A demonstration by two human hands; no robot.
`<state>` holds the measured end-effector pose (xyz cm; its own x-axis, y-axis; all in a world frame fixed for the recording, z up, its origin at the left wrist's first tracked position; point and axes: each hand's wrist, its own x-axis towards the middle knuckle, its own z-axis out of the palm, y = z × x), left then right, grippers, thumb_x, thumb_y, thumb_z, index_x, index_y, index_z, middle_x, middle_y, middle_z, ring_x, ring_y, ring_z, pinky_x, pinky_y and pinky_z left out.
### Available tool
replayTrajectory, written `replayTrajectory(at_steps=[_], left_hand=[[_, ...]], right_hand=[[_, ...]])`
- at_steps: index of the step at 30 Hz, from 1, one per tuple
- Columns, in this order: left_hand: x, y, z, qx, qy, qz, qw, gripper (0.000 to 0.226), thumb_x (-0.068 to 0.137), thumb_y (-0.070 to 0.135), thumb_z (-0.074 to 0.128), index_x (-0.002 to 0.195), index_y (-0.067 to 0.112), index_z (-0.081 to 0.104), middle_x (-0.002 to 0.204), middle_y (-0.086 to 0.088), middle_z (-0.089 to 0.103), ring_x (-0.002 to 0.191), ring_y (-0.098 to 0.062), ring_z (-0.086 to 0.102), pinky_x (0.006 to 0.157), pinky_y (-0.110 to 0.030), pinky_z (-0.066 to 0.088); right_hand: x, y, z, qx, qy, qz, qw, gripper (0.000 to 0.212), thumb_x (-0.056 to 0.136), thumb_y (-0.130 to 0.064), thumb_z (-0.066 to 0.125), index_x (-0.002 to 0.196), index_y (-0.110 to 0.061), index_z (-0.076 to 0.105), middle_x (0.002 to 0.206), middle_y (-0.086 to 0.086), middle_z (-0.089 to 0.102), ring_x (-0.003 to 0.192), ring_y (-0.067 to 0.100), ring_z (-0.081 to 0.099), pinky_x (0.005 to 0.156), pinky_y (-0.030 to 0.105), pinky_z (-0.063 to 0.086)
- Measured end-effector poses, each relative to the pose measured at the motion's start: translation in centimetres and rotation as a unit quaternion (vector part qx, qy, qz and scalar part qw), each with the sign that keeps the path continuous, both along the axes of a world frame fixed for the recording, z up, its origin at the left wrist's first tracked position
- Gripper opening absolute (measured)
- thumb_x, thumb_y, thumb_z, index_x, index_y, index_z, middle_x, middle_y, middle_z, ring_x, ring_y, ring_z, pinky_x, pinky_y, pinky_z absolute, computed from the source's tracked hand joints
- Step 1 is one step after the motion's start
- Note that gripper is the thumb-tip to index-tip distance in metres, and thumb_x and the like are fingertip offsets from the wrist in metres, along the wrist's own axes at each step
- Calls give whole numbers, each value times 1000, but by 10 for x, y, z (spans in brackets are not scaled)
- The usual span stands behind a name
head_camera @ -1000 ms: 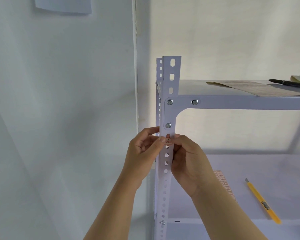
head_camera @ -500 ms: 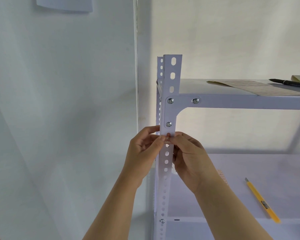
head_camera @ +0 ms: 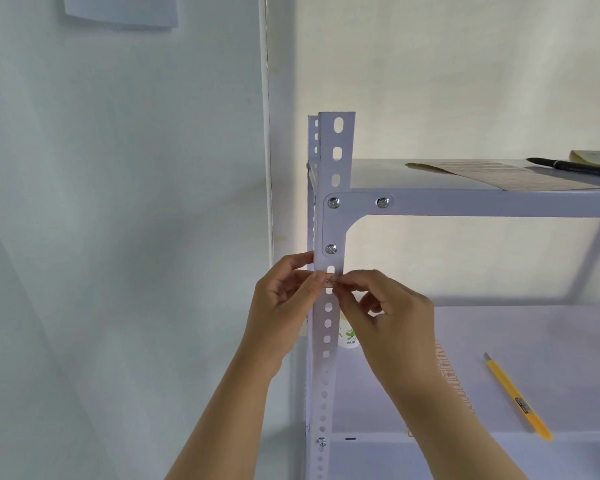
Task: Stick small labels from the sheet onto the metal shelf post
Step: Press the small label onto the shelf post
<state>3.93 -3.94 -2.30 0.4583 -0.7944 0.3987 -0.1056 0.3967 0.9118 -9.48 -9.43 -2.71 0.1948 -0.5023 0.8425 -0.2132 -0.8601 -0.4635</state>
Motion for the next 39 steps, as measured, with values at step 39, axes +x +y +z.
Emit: replayTrajectory(at_steps=[39], left_hand=[[1,2,2,-24,-3,-13,1000,24,95,5,62,118,8,68,85,-6,77,65,1,68,59,-8,47]], right_hand=[[4,-13,-3,-230,56,-112,965,9,89,-16,72,88,-9,78,76,3,73,47,21,59,38,29,43]])
